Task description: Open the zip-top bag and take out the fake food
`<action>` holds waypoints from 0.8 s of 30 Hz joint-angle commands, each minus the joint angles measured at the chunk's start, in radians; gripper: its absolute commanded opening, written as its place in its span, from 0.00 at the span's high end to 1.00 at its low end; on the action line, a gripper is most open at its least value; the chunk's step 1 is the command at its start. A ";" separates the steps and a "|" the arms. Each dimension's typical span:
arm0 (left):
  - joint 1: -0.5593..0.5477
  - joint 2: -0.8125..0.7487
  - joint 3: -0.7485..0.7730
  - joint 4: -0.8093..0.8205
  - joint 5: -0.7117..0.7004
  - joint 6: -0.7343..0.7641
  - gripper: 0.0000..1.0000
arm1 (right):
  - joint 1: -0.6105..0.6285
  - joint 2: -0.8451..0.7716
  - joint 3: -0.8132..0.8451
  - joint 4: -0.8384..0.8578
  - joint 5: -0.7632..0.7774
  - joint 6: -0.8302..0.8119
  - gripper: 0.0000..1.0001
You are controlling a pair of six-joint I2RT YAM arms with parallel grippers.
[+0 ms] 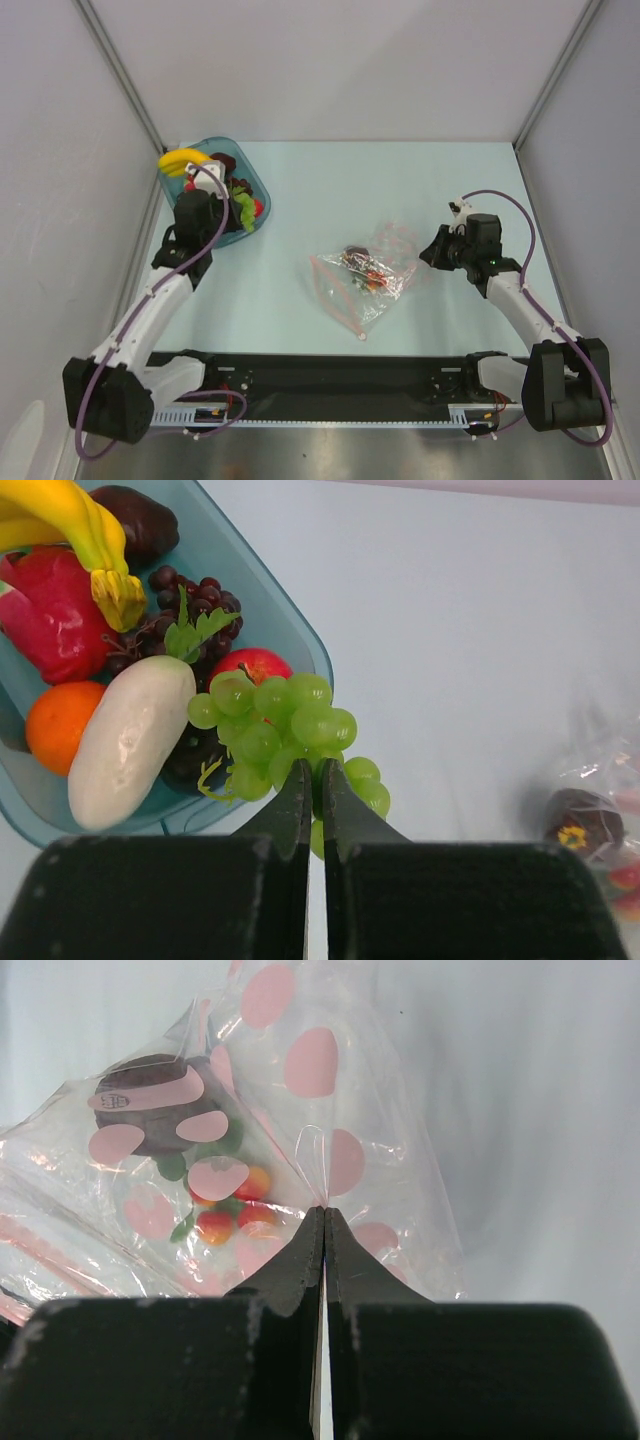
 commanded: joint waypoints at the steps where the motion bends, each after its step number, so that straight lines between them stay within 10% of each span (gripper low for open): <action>1: 0.039 0.087 0.057 0.193 0.104 0.058 1.00 | -0.007 -0.004 0.007 0.024 -0.012 0.000 1.00; 24: 0.180 0.454 0.099 0.265 0.134 0.254 1.00 | -0.005 -0.001 0.000 0.033 -0.039 -0.002 1.00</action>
